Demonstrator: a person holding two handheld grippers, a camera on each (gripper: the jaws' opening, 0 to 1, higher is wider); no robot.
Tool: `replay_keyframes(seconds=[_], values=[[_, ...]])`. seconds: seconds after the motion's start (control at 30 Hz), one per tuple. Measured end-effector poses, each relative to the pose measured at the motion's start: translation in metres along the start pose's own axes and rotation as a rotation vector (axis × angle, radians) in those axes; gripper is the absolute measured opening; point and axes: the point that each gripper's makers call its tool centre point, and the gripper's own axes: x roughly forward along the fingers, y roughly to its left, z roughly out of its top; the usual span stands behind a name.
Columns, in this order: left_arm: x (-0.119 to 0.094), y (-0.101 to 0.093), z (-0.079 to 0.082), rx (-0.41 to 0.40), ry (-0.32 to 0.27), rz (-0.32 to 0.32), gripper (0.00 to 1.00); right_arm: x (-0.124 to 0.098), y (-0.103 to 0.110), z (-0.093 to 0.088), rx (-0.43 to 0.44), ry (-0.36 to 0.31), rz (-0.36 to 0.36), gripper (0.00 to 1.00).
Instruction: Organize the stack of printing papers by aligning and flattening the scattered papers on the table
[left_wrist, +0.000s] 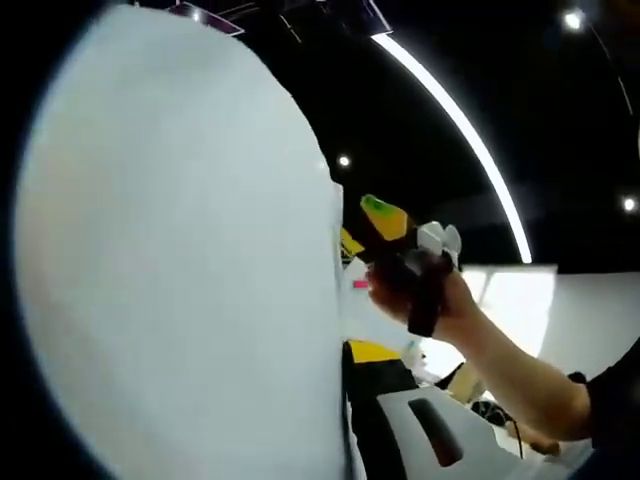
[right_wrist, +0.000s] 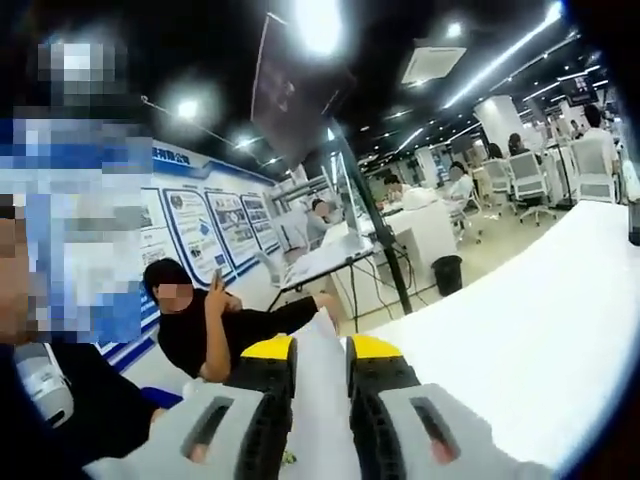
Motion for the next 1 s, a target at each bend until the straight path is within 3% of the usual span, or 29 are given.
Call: replay_keyframes(seconds=[0.33,0.6,0.7,0.83,1.0], values=[[0.001,0.003,-0.001,-0.005,0.000,0.001,0.06,-0.008,-0.018,0.003,0.011,-0.050,-0.088,0.40],[0.001,0.001,-0.002,-0.012,0.001,0.002,0.06,-0.029,-0.032,0.007,0.019,-0.096,-0.173,0.55],[0.002,0.004,-0.001,-0.015,0.001,0.003,0.06,-0.038,-0.037,0.010,0.021,-0.123,-0.216,0.66],[0.002,0.007,-0.001,-0.019,0.003,0.003,0.06,-0.050,-0.037,0.012,0.010,-0.139,-0.270,0.76],[0.002,0.009,-0.001,-0.022,0.005,0.005,0.06,-0.065,-0.032,0.013,-0.014,-0.152,-0.320,0.81]])
